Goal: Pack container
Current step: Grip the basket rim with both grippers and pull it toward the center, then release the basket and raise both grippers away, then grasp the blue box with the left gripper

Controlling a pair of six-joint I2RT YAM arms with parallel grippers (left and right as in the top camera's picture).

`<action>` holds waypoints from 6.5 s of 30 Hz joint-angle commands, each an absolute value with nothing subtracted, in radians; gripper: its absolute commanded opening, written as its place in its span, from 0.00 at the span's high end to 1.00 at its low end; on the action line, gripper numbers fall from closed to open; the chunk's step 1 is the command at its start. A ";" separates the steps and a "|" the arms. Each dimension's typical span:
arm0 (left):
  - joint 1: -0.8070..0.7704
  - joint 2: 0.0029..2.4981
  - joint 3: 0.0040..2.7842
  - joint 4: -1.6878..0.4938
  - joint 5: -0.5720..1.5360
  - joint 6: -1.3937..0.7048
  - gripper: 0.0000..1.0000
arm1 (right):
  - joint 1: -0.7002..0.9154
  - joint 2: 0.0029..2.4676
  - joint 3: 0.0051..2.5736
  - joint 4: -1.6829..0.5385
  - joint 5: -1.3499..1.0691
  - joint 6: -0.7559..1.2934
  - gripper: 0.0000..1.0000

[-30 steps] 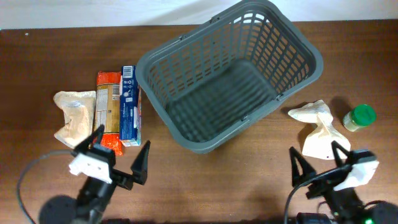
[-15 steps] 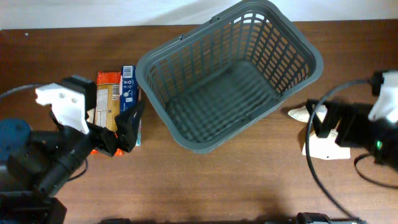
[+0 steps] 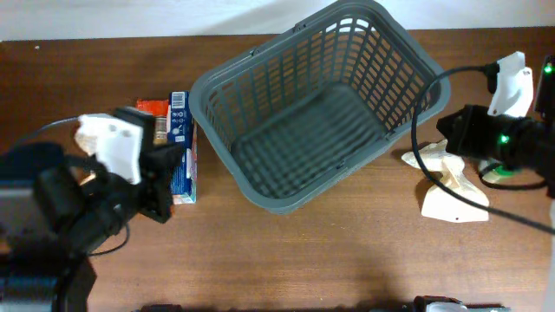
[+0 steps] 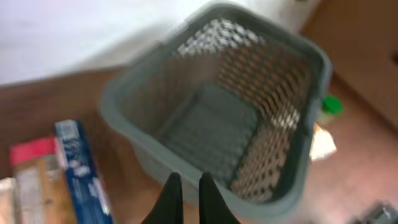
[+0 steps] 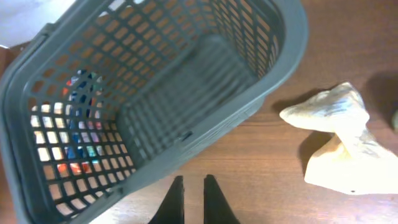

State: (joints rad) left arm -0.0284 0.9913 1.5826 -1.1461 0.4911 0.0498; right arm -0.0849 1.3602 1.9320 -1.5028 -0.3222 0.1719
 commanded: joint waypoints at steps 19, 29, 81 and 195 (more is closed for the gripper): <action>-1.013 1.385 1.789 -1.449 -0.115 0.130 0.98 | -0.072 1.581 1.952 -1.282 -0.311 0.403 0.96; -1.012 1.464 1.789 -1.401 -0.113 0.182 0.98 | -0.019 1.743 1.951 -1.284 -0.337 0.402 0.96; -0.661 1.427 1.881 -1.385 -0.337 0.149 0.98 | -0.015 1.684 2.313 -1.433 -0.207 0.244 0.96; 0.113 2.220 1.811 -1.252 0.231 0.415 0.28 | -0.642 1.943 2.368 -1.627 -0.145 0.315 0.01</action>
State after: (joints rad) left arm 0.1181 2.1998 1.8225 -1.2552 0.2283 0.4011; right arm -0.6418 1.9533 2.3703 -1.6272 -0.1574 0.3141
